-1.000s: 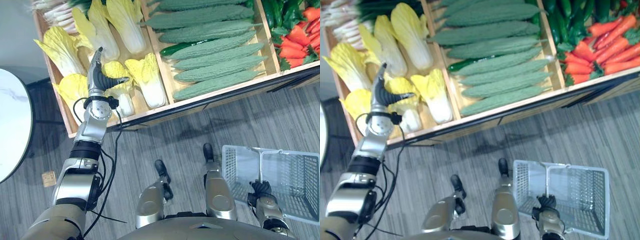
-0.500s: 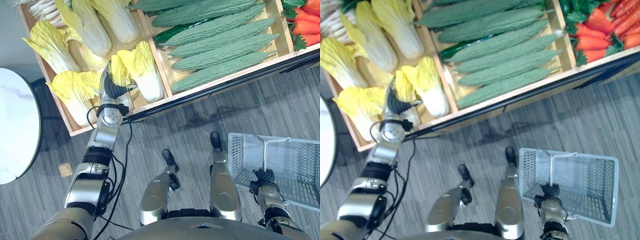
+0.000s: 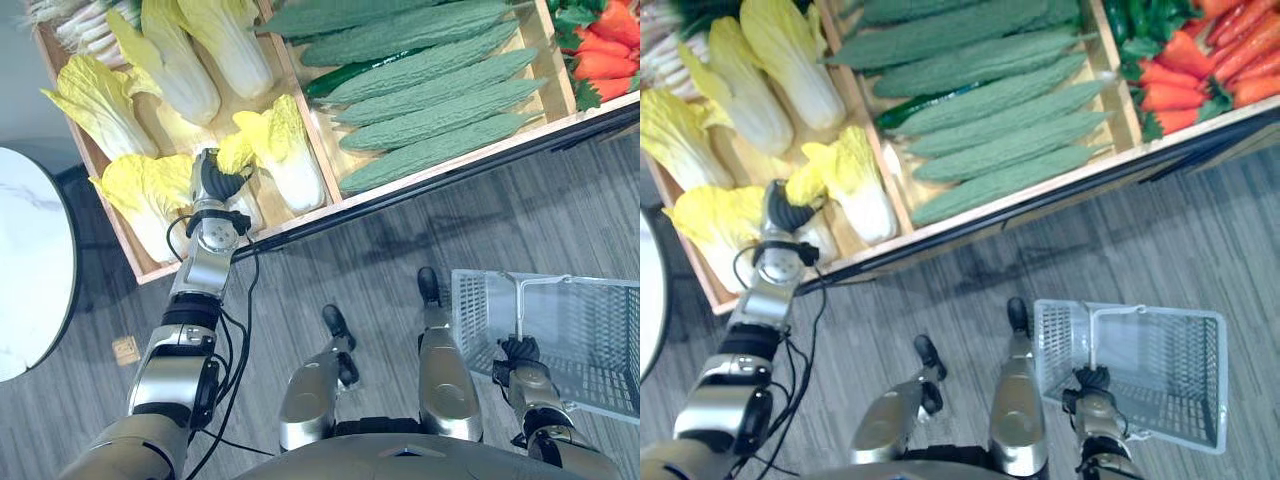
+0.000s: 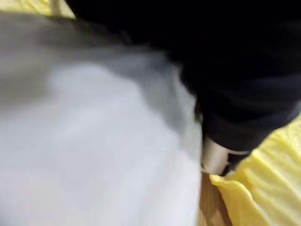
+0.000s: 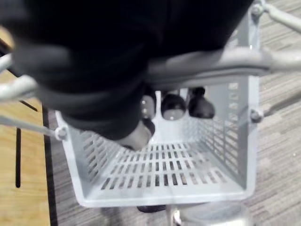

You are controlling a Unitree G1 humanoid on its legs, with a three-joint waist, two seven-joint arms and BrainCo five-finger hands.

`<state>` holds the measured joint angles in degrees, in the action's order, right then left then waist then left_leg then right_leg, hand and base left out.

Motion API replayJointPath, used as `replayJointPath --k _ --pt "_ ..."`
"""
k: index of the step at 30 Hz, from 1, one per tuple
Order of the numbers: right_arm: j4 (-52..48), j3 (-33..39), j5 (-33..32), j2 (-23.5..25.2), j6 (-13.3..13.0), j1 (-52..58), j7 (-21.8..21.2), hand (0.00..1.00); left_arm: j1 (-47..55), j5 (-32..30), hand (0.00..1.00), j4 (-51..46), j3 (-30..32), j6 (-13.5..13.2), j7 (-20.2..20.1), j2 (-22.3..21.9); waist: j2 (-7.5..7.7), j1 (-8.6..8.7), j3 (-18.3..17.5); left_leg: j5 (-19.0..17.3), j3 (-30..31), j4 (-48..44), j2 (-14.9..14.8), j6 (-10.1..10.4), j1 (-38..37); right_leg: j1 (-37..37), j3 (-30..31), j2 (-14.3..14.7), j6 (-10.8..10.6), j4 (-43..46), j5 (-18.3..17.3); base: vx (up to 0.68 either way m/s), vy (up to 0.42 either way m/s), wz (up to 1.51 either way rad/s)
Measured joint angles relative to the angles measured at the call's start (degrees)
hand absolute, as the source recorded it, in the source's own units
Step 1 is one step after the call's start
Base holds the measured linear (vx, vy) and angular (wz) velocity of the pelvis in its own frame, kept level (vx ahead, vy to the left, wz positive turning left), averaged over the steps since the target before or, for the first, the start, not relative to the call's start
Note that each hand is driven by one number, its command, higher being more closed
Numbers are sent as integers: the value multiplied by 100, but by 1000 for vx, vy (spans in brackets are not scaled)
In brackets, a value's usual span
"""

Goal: Pick vegetable in the basket

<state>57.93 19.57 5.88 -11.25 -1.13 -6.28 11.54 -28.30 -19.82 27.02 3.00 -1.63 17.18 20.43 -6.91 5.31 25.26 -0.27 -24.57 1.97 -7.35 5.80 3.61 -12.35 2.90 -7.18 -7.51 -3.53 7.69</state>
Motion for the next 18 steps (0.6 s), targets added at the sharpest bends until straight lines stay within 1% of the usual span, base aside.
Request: replayJointPath --k 2,4,5,6,7,9,10,11,13,14,15,16,17,18 --pt "-2 0 0 6 25 38 -11 100 132 -2 100 -313 -1 38 -51 15 48 -15 -32 -17 -8 -2 -39 25 -101 95 -19 38 0 -7 0 5 -12 -4" --pt "-44 4 7 63 30 208 -18 100 493 -31 100 -977 -28 61 -89 39 184 -52 -278 -55 -75 -10 -70 79 -187 179 40 97 2 -78 -1 30 -25 -17" --pt "-92 4 18 113 23 291 -22 100 625 -99 100 -1308 -45 71 -82 38 270 -115 -360 -75 -165 -8 -86 108 -275 231 121 131 3 -104 0 42 -25 -39" --pt "-160 3 20 174 14 414 -35 100 761 -240 100 -1797 -128 68 -67 39 395 -190 -487 -126 -290 -24 -120 127 -397 313 223 177 4 -140 1 38 -26 -56" --pt "-228 3 20 221 8 512 -56 100 840 -414 100 -2175 -190 9 -59 40 500 -217 -616 -176 -374 -43 -136 143 -504 351 325 212 5 -143 2 16 -23 -52" --pt "-362 3 20 257 -12 694 -77 100 796 -645 100 -2490 -313 -117 -26 37 604 -179 -818 -258 -505 -125 -141 149 -583 388 445 218 7 -141 3 5 -13 -39" --pt "-426 6 20 261 -48 760 -82 100 758 -728 100 -2599 -371 -160 71 35 634 -150 -900 -282 -550 -133 -142 147 -632 402 486 205 8 -134 5 -1 -13 -36" --pt "-507 7 20 273 -59 849 -86 100 678 -846 100 -2678 -418 -179 149 21 655 -144 -936 -308 -610 -142 -142 138 -696 435 555 192 9 -130 6 -16 -3 -30" --pt "-733 29 14 362 -61 1039 -77 100 518 -912 100 -2950 -425 -179 273 -59 672 -75 -946 -403 -642 -290 -167 131 -746 479 580 179 9 -58 5 -37 -6 -17" --pt "-892 28 -6 451 -58 1174 -55 100 422 -915 100 -3145 -407 -178 432 -166 672 -34 -947 -472 -680 -426 -225 123 -741 478 456 189 9 12 5 -58 -37 -17" --pt "-1029 25 -18 555 -54 1289 -30 100 399 -915 100 -3344 -383 -179 610 -209 707 -18 -978 -529 -800 -538 -284 122 -763 440 132 208 40 49 25 -64 -46 -31" --pt "-1093 23 -21 613 -52 1350 -11 100 408 -911 100 -3435 -370 -178 663 -198 756 -40 -1040 -540 -906 -562 -300 121 -773 375 -102 179 200 69 -74 -72 -58 -54" --pt "-1231 0 -33 651 -32 1403 23 100 411 -909 100 -3570 -303 -177 778 -235 714 -50 -1110 -541 -1099 -624 -397 119 -783 230 -917 48 385 354 -558 -45 -39 -66" --pt "-1408 -64 -25 639 2 1413 28 100 413 -897 100 -3651 -284 -172 809 -245 671 -80 -1128 -544 -1268 -678 -477 115 -869 152 -1540 -35 657 652 -733 -10 -1 -107"
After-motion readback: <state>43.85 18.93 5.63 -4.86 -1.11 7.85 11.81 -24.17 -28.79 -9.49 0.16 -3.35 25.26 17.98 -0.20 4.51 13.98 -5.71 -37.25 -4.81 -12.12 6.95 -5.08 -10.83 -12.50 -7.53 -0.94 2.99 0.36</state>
